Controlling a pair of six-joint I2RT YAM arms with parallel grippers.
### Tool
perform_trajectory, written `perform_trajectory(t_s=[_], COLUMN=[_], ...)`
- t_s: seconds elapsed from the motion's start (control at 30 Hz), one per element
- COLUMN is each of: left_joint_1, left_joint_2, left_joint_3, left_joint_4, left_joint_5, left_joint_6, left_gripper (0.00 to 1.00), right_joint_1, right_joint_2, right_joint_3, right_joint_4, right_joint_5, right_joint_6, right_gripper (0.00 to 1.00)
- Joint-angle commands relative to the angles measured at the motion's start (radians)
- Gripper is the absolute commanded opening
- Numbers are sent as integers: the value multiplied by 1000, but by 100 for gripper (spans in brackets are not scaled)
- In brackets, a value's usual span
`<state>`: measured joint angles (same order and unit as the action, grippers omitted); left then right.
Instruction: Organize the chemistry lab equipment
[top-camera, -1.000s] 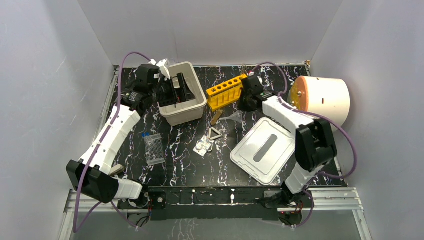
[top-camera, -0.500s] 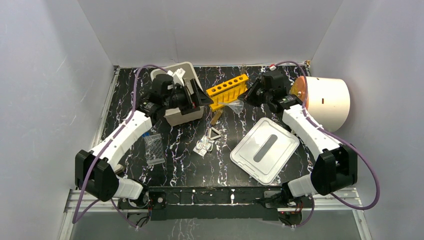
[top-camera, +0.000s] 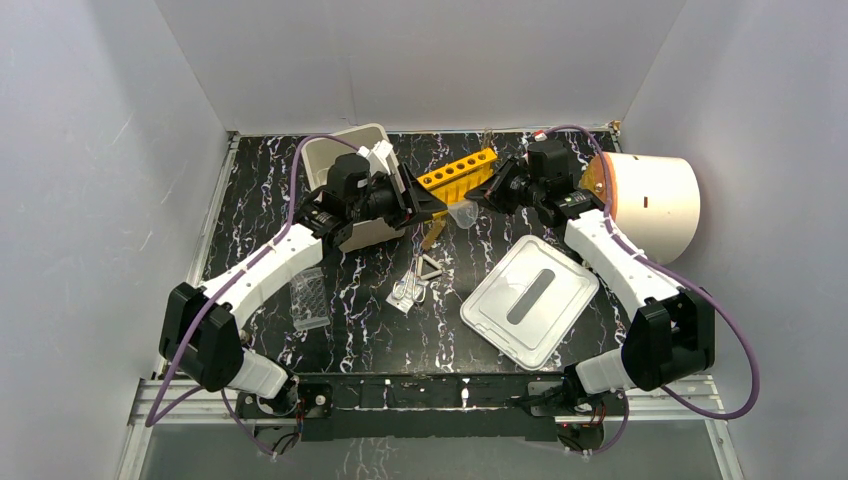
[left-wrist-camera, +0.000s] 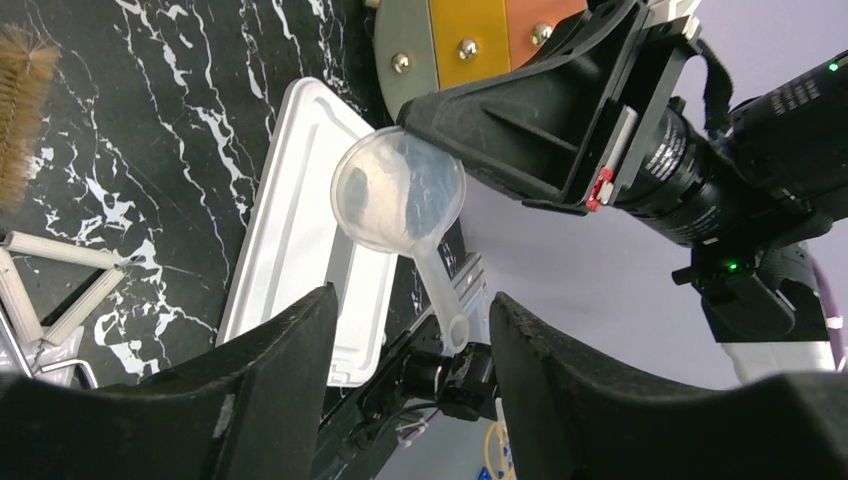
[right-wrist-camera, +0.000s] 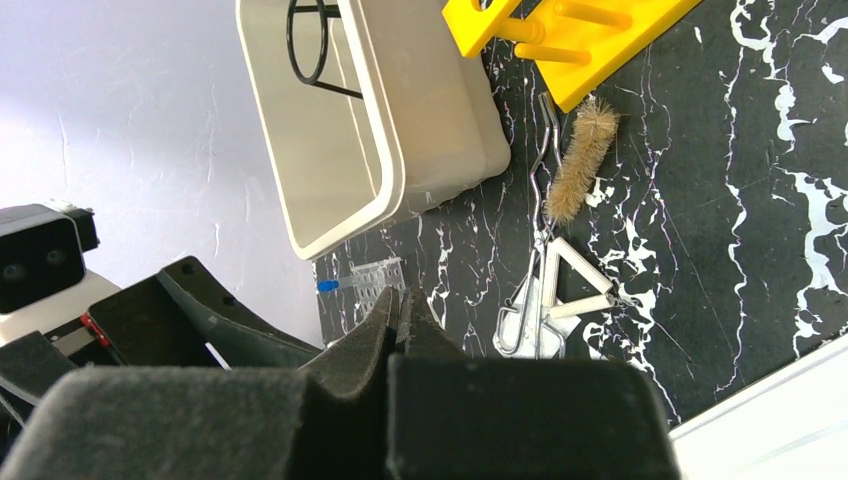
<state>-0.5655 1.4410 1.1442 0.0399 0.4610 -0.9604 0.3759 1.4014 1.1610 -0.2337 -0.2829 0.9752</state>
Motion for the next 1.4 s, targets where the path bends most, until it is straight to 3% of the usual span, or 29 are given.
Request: perform_trajectory(t_s=[0.0,0.17,0.47,0.5,0.53,0.6,0.67,0.77,1.1,1.37], left_joint_1=[-5,-7,-7,-7,-7,-7,-7,-5,33,168], left_joint_2=[-18,-1,0,1,1,-3,-11,-21,-12,119], left_joint_3=[-12,-1,54,62,67,85,123,196,461,539], left_joint_4=[58,57,13,5,-3,-30,-107,-246,-766,-890], left_joint_5=[-23,-18,11,15,16,-4,-51,-161,-641,-628], left_joint_6=[-26,-21,23,28,36,62,116,217,419,481], left_gripper=[52,37,0,0,0,0,0,0,0,0], right_joint_1=[2,1,2,1,3,1,1,1,-5,-4], right_joint_2=[0,17,32,36,39,42,35,13,-42,39], right_joint_3=[13,31,51,58,66,85,101,130,148,190], right_joint_4=[26,8,18,19,19,17,18,-7,-7,14], right_joint_5=[-26,-25,-25,-28,-30,-40,-32,19,190,212], right_joint_6=[-29,-62,-66,-67,-70,-90,-122,-186,-283,-338], right_gripper=[0,0,0,1,8,36,55,69,76,76])
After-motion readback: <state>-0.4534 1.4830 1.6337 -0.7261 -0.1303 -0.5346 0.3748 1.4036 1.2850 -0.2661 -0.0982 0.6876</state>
